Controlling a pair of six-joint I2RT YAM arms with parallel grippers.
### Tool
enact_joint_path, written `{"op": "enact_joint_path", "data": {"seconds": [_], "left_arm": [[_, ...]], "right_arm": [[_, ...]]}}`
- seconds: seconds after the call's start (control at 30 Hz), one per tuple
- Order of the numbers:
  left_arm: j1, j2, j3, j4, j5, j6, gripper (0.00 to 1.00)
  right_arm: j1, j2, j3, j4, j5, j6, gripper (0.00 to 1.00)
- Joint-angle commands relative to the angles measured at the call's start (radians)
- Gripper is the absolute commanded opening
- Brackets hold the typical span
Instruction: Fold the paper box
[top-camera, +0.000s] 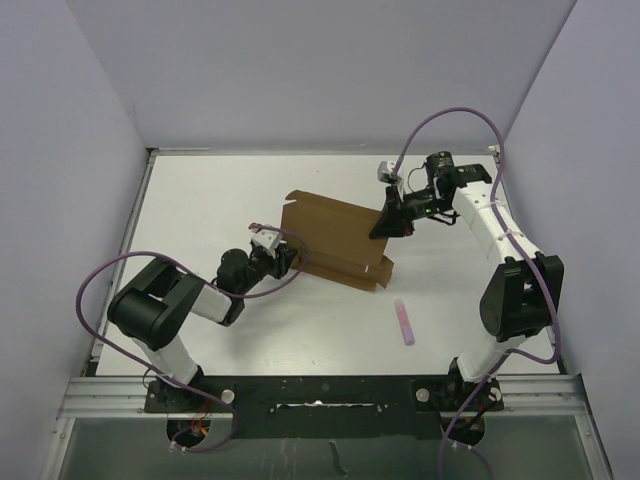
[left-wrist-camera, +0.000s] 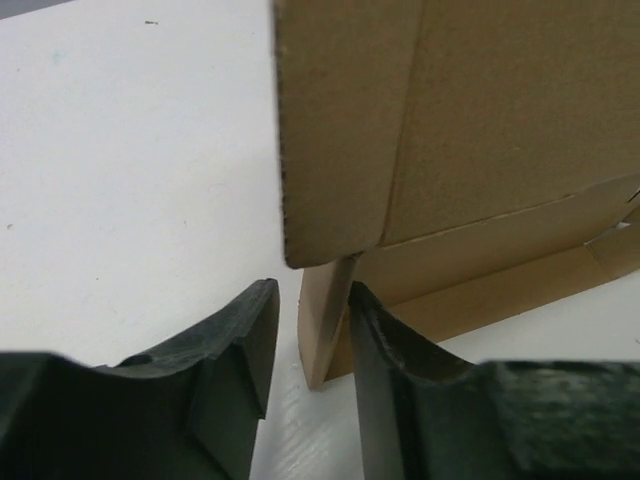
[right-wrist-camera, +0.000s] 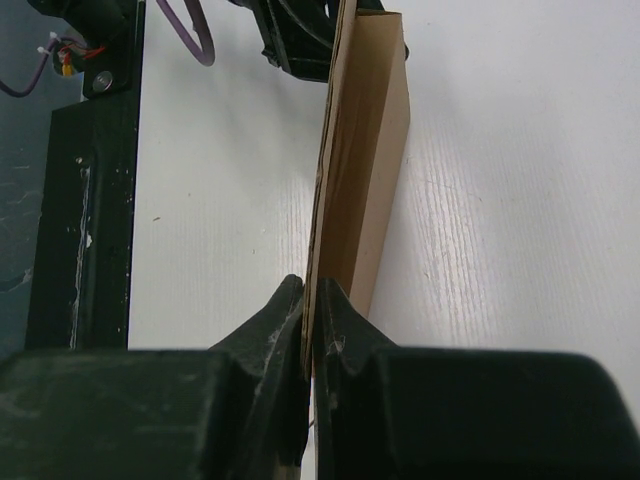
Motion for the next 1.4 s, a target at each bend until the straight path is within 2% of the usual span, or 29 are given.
{"op": "enact_joint_path", "data": {"seconds": [0.0, 0.1, 0.13, 0.37, 0.53, 0.93, 1.1, 1.2, 1.37], "left_arm": [[-0.018, 0.02, 0.034, 0.086, -0.041, -0.008, 0.24], [-0.032, 0.001, 0.034, 0.033, -0.07, -0.01, 0.02], [-0.038, -0.009, 0.037, 0.0, -0.091, -0.011, 0.0], [-0.068, -0.092, 0.051, -0.211, -0.211, 0.035, 0.0], [-0.081, -0.14, 0.087, -0.37, -0.297, 0.077, 0.0], [-0.127, -0.162, 0.099, -0.404, -0.374, 0.181, 0.0], [-0.13, -0.166, 0.101, -0.423, -0.377, 0.162, 0.0], [-0.131, -0.168, 0.103, -0.423, -0.353, 0.131, 0.11], [-0.129, -0.195, 0.115, -0.44, -0.293, 0.065, 0.19]], "right_arm": [[0.008, -0.004, 0.002, 0.016, -0.021, 0.012, 0.0], [0.007, -0.012, -0.01, 0.062, 0.004, 0.064, 0.0], [0.007, -0.015, -0.018, 0.081, 0.013, 0.087, 0.0], [0.01, -0.05, -0.059, 0.236, 0.071, 0.28, 0.0], [0.01, -0.082, -0.082, 0.303, 0.069, 0.352, 0.0], [0.009, -0.062, -0.094, 0.314, 0.051, 0.37, 0.0], [0.011, -0.057, -0.098, 0.318, 0.046, 0.373, 0.0], [0.01, -0.054, -0.098, 0.317, 0.041, 0.372, 0.0], [0.008, -0.051, -0.099, 0.315, 0.036, 0.369, 0.0]]}}
